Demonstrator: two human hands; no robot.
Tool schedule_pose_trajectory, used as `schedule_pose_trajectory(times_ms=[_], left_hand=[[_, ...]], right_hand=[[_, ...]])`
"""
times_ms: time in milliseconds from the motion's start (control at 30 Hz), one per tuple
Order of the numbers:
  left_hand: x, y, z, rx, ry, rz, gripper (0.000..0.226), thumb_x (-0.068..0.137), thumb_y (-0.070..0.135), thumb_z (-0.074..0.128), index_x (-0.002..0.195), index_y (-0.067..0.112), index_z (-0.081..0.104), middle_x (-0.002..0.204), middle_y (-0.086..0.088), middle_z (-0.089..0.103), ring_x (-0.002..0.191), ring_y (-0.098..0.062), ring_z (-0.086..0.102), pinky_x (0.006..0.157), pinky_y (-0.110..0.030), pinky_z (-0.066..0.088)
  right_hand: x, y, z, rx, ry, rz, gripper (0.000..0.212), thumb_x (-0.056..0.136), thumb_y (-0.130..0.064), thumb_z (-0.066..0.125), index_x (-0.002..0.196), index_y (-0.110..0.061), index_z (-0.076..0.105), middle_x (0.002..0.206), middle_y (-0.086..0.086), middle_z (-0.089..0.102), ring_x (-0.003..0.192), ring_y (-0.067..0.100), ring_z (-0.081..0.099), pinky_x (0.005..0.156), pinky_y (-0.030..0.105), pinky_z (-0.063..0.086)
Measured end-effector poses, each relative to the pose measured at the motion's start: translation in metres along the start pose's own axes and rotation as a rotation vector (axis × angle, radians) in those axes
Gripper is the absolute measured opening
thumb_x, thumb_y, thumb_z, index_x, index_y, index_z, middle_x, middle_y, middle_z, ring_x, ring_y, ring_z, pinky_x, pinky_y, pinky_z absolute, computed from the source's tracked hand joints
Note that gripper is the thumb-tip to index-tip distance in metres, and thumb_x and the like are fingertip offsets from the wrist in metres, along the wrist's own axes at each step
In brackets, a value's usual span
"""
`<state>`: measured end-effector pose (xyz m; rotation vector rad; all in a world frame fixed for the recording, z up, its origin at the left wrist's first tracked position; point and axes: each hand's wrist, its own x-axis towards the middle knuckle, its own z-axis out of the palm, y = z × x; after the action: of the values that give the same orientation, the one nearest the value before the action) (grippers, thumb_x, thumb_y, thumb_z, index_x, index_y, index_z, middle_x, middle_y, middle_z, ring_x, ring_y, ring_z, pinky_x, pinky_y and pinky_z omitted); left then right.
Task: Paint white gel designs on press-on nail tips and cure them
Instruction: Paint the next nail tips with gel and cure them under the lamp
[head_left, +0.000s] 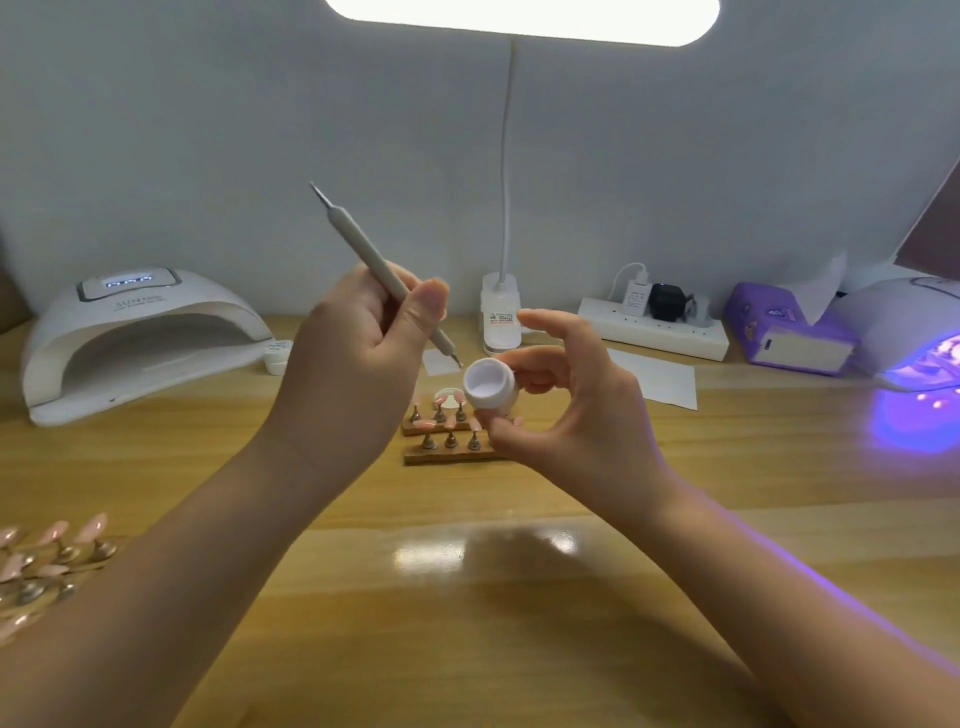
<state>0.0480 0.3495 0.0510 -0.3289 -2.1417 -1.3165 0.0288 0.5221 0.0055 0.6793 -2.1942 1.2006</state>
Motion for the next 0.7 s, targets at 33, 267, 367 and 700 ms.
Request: schedule_pose_trajectory(times_ms=[33, 267, 367, 700], left_hand=[[-0.0008, 0.0005, 0.0001, 0.047, -0.003, 0.019, 0.025, 0.096, 0.044, 0.046, 0.084, 0.024, 0.055, 0.060, 0.006, 0.052, 0.053, -0.006, 0.051, 0.053, -0.023, 0.044], [-0.0077, 0.0027, 0.0031, 0.183, -0.016, 0.068, 0.025, 0.093, 0.047, 0.047, 0.088, 0.025, 0.057, 0.064, 0.007, 0.058, 0.062, -0.012, 0.058, 0.061, -0.045, 0.052], [-0.0084, 0.0042, 0.0033, 0.186, -0.031, 0.072, 0.027, 0.091, 0.049, 0.047, 0.088, 0.024, 0.058, 0.064, 0.008, 0.059, 0.063, -0.012, 0.060, 0.061, -0.045, 0.053], [-0.0077, 0.0021, 0.0044, 0.192, -0.043, 0.072, 0.028, 0.091, 0.047, 0.048, 0.090, 0.022, 0.061, 0.065, 0.008, 0.059, 0.064, -0.013, 0.061, 0.062, -0.045, 0.054]], right_hand=[[0.0000, -0.0012, 0.0003, 0.000, -0.001, -0.004, 0.078, 0.065, -0.020, 0.087, 0.131, -0.017, 0.046, 0.104, -0.005, 0.071, 0.093, 0.002, 0.064, 0.082, 0.012, 0.050], [-0.0012, -0.0065, 0.0019, -0.033, -0.024, -0.048, 0.076, 0.067, -0.019, 0.087, 0.131, -0.013, 0.046, 0.108, -0.004, 0.072, 0.095, 0.004, 0.066, 0.083, 0.014, 0.052], [-0.0014, -0.0080, 0.0025, -0.039, -0.031, -0.059, 0.076, 0.067, -0.020, 0.087, 0.131, -0.012, 0.046, 0.109, -0.002, 0.072, 0.095, 0.005, 0.065, 0.082, 0.010, 0.050], [-0.0015, -0.0089, 0.0033, -0.028, -0.014, -0.033, 0.076, 0.066, -0.020, 0.087, 0.130, -0.013, 0.047, 0.108, -0.004, 0.071, 0.094, 0.002, 0.063, 0.080, 0.006, 0.048]])
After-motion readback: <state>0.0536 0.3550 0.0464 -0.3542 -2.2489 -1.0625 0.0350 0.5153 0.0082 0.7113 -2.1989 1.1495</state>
